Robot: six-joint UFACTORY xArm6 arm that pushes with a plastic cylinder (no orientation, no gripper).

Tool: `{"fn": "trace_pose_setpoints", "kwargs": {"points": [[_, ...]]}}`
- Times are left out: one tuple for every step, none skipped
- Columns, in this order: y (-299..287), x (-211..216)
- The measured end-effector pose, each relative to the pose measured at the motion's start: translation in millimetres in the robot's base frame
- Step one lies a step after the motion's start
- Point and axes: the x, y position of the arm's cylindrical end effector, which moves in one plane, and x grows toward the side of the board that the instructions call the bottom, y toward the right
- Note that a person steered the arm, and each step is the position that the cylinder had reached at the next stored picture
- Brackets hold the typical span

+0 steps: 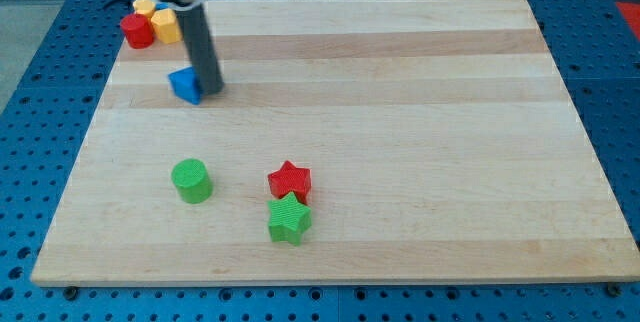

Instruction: Slide the blue triangle closer to the reed circle

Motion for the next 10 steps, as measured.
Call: {"fn": "trace_pose_setpoints", "kwargs": {"points": [[-46, 0], [-53, 1], [-39, 20], [-43, 35], [-69, 34], [-87, 19], [-96, -6], [-98, -21], [-98, -16], [-117, 11]]}}
